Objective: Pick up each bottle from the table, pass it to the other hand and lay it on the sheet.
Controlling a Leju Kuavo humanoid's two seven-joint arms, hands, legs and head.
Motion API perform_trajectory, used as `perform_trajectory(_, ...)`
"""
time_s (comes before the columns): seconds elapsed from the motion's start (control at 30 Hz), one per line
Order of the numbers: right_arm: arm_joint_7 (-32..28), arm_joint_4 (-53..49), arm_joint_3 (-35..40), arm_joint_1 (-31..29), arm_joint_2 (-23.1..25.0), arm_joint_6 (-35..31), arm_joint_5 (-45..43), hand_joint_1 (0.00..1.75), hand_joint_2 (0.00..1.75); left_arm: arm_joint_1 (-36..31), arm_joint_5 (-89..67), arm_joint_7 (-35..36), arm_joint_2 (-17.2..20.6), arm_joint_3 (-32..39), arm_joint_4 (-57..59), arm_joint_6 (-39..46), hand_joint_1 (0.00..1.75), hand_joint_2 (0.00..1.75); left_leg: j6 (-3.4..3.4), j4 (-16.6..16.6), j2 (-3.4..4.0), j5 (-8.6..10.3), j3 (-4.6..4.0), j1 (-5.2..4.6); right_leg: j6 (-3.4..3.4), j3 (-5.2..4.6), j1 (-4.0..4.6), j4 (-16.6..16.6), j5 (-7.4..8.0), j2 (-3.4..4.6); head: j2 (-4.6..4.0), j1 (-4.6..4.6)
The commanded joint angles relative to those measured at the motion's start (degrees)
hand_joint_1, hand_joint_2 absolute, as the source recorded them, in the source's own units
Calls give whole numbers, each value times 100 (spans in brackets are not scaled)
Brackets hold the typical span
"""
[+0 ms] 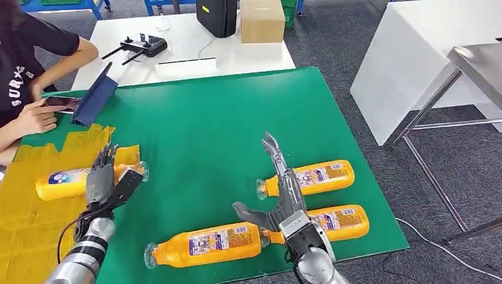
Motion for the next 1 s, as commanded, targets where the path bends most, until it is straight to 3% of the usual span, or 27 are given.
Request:
perform_trajectory(0.03,26,113,-161,27,-10,17,102,0,175,171,1513,-230,-259,-145,-973,-1154,0,175,-5,5,-28,-10,10,10,0,19,8,-2,-11,-4,-2,2)
perform_trajectory(0.5,145,241,33,-83,-119,267,620,0,175,736,2747,-175,-162,-680,-2305,-1838,0,175,-6,1,-22,-9,13,11,-1,20,8,-5,-9,2,-2,2)
perform_trajectory(0.7,539,491,715,-353,-433,558,1876,0,175,1123,3189,-188,-163,-690,-3138,-2323,0,175,-5,1,-5,-11,14,10,-1,19,7,-6,-5,20,-2,4)
perform_trajectory(0.73,896,654,1000,-491,-554,721,2316,0,175,1153,3387,-186,-184,-610,-3179,-2506,0,175,-4,-2,-2,-6,6,6,-1,10,3,-6,-1,14,-2,0)
perform_trajectory(1.0,1242,1627,2056,-1296,-686,1016,3092,0,175,834,3656,-180,-322,-406,-2745,-2655,0,175,-3,-3,-12,-1,5,5,-1,11,3,-6,1,5,-2,2)
